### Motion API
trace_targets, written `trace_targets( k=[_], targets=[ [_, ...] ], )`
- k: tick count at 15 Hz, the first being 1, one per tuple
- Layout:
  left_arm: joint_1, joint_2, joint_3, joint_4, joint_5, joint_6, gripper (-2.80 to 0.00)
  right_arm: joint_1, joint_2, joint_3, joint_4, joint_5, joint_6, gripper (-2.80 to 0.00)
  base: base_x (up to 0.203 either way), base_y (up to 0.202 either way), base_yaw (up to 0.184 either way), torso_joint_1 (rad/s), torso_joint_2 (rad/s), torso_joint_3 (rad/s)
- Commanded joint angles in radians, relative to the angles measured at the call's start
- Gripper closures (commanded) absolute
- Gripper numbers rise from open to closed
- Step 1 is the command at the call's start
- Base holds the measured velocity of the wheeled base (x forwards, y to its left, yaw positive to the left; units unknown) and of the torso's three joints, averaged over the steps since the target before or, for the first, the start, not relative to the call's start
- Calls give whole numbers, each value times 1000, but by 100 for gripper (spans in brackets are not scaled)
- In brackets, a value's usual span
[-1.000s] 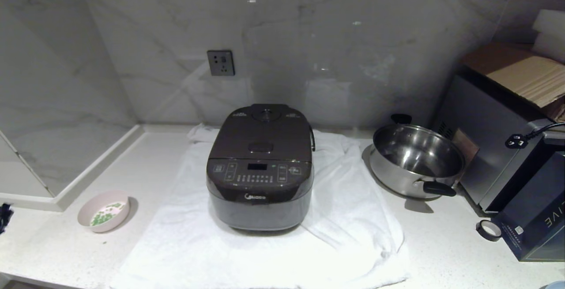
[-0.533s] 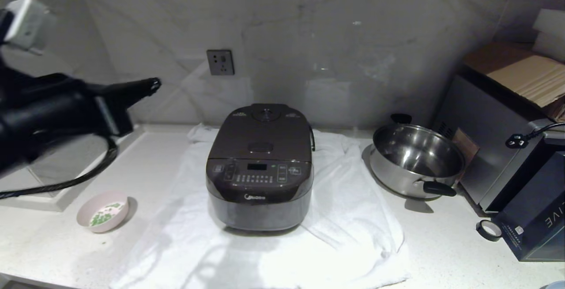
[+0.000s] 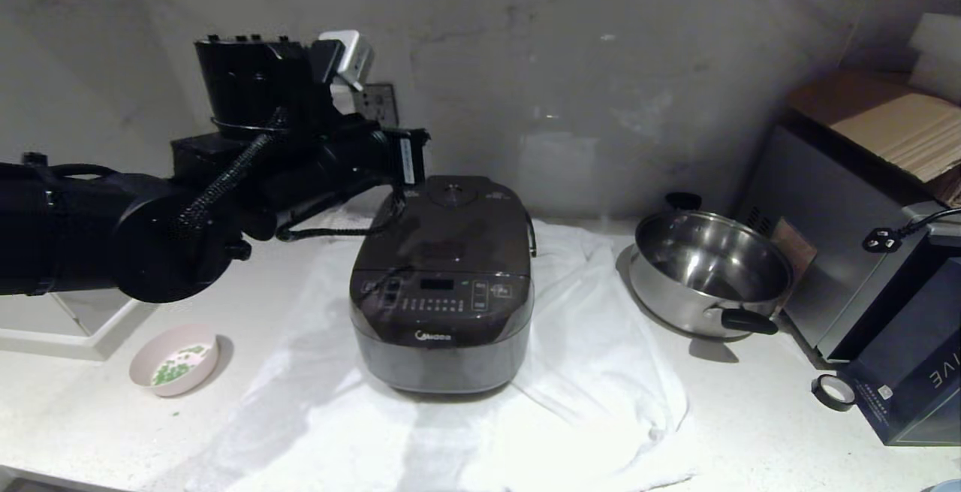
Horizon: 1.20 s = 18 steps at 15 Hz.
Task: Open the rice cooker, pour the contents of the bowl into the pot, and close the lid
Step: Open the rice cooker
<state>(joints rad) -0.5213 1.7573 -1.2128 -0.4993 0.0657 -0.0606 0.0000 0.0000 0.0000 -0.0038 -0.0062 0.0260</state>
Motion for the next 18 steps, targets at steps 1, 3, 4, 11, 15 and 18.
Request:
trace_targets(
  k=[1,3,4,11,15,18],
  targets=[
    [3,63,-2,34,0,1,0,0,0,2,-1,0,-1,0,0,0,0,0,0,0],
    [4,80,-2,43,-1,4,0,0,0,2,-1,0,0,0,0,0,0,0,0,0],
    [3,87,-3,44,-3,20,0,1,0,3,-1,0,0,0,0,0,0,0,0,0],
    [1,132,77,43,-12,100,0,0,0,3,-1,0,0,0,0,0,0,0,0,0],
    [6,122,143,38,-16,131,0,0,0,2,-1,0,0,0,0,0,0,0,0,0],
    [15,124,157,35,-23,131,0,0,0,3,-1,0,0,0,0,0,0,0,0,0]
  ],
)
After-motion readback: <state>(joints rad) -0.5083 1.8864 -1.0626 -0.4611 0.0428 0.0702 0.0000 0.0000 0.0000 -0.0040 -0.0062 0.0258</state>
